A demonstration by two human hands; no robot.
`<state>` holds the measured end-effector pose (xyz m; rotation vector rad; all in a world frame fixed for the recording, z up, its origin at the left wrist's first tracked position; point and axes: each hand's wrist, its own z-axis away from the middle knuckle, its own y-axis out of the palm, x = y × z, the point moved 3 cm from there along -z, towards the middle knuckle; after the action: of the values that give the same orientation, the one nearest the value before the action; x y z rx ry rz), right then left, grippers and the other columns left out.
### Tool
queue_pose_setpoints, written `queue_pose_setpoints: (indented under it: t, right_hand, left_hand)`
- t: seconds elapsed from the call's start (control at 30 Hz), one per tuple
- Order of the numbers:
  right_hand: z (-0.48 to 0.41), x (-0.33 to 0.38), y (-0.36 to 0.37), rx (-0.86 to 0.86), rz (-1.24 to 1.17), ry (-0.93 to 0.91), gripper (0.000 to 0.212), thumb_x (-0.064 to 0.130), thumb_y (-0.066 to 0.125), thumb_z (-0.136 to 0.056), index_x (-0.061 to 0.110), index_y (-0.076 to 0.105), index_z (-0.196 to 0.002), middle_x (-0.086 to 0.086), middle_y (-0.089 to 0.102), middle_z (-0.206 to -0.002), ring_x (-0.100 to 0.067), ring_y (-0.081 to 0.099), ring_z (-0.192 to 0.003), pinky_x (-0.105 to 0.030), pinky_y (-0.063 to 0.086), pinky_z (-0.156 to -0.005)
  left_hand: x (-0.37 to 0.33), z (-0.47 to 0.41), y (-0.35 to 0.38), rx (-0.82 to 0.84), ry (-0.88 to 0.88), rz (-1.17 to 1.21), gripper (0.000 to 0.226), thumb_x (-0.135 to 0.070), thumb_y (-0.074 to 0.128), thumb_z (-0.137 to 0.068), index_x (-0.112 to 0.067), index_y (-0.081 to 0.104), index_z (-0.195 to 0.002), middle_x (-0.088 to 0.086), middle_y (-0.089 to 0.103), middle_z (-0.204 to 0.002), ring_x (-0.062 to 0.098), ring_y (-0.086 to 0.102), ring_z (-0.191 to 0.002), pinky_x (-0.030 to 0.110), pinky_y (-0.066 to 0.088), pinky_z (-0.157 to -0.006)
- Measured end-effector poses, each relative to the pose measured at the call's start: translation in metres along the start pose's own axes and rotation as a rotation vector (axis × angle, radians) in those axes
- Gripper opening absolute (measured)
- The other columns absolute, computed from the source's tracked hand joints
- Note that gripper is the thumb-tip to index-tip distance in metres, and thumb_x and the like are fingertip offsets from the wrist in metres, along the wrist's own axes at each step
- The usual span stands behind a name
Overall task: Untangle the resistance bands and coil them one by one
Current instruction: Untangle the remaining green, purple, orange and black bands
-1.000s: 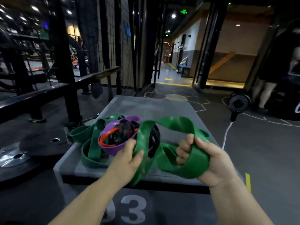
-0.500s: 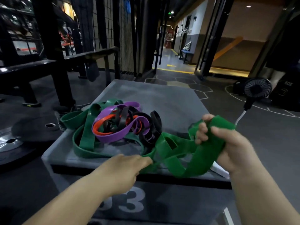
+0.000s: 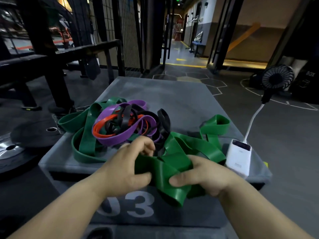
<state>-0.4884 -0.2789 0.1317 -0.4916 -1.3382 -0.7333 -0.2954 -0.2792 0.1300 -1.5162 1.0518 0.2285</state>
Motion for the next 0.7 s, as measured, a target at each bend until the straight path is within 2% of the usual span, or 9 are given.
queue_pose_setpoints:
  t: [0.07,0.13,0.23,0.33,0.4,0.47,0.53,0.63,0.7]
  right_hand:
    - [0.004,0.001,-0.003,-0.022,-0.187,-0.064,0.04,0.011,0.087,-0.049,0.011,0.079,-0.088,-0.01,0.074,-0.089,-0.021,0.071,-0.078,-0.03,0.056,-0.069]
    - [0.006,0.002,-0.006,-0.079,-0.322,-0.132,0.059,0.022,0.096,-0.034,0.007,0.078,-0.088,-0.014,0.073,-0.084,-0.024,0.071,-0.072,-0.032,0.057,-0.064]
    - [0.008,0.006,-0.005,-0.094,-0.407,-0.234,0.056,0.026,0.097,-0.036,0.005,0.077,-0.084,-0.014,0.071,-0.074,-0.024,0.069,-0.063,-0.03,0.056,-0.058]
    - [0.009,0.004,-0.006,-0.089,-0.388,-0.234,0.057,0.028,0.097,-0.037,0.007,0.079,-0.086,-0.013,0.073,-0.077,-0.024,0.071,-0.067,-0.03,0.057,-0.06]
    - [0.01,0.002,-0.008,-0.065,-0.362,-0.191,0.061,0.028,0.096,-0.034,0.009,0.079,-0.09,-0.013,0.075,-0.084,-0.024,0.073,-0.073,-0.031,0.058,-0.064]
    - [0.013,-0.003,-0.009,-0.002,-0.317,-0.115,0.061,0.031,0.096,-0.034,0.01,0.079,-0.089,-0.011,0.075,-0.083,-0.022,0.072,-0.074,-0.031,0.058,-0.065]
    - [0.013,-0.01,-0.008,0.124,-0.253,-0.032,0.067,0.041,0.094,-0.042,0.006,0.075,-0.096,-0.01,0.073,-0.086,-0.021,0.071,-0.077,-0.029,0.056,-0.068]
    - [0.008,-0.019,0.005,0.373,-0.182,0.013,0.09,0.052,0.084,-0.063,-0.01,0.047,-0.117,-0.015,0.063,-0.099,-0.022,0.063,-0.089,-0.027,0.05,-0.077]
    - [0.005,-0.022,0.014,0.495,-0.152,0.023,0.089,0.054,0.081,-0.067,-0.009,0.042,-0.118,-0.017,0.058,-0.101,-0.024,0.058,-0.091,-0.03,0.048,-0.079]
  left_hand:
    - [0.011,-0.004,-0.002,0.026,-0.04,0.014,0.043,-0.058,0.063,-0.068,-0.049,0.043,-0.105,-0.026,0.053,-0.105,0.003,0.052,-0.107,0.03,0.043,-0.091]
    - [0.021,-0.007,0.001,0.17,-0.146,0.112,0.042,-0.068,0.057,-0.071,-0.045,0.051,-0.105,-0.026,0.058,-0.106,-0.003,0.055,-0.106,0.028,0.045,-0.093]
    - [0.028,-0.004,0.009,0.347,-0.257,0.295,0.025,-0.054,0.054,-0.091,-0.033,0.057,-0.106,-0.016,0.065,-0.102,-0.002,0.06,-0.1,0.031,0.046,-0.096]
    - [0.027,-0.006,0.01,0.264,-0.247,0.465,0.03,-0.038,0.05,-0.095,-0.014,0.059,-0.112,0.006,0.066,-0.108,0.014,0.061,-0.105,0.028,0.045,-0.096]
    - [0.024,-0.008,0.006,0.16,-0.202,0.574,0.027,-0.033,0.054,-0.095,-0.009,0.057,-0.105,0.006,0.063,-0.092,0.015,0.059,-0.089,0.027,0.046,-0.084]
    - [0.02,-0.01,0.0,0.052,-0.14,0.652,0.015,-0.031,0.061,-0.087,-0.018,0.059,-0.093,-0.007,0.058,-0.079,0.007,0.053,-0.076,0.022,0.044,-0.073]
    - [0.013,-0.01,-0.006,0.004,-0.054,0.692,0.009,-0.035,0.063,-0.075,-0.03,0.064,-0.082,-0.014,0.058,-0.075,0.001,0.053,-0.071,0.015,0.043,-0.069]
    - [-0.003,-0.011,-0.001,0.099,0.049,0.551,0.01,-0.033,0.066,-0.074,-0.03,0.069,-0.083,-0.014,0.065,-0.084,0.001,0.06,-0.082,0.015,0.046,-0.076]
    - [-0.012,-0.014,0.009,0.167,0.106,0.435,0.007,-0.026,0.07,-0.079,-0.024,0.069,-0.085,-0.014,0.067,-0.09,0.002,0.062,-0.088,0.016,0.046,-0.08]
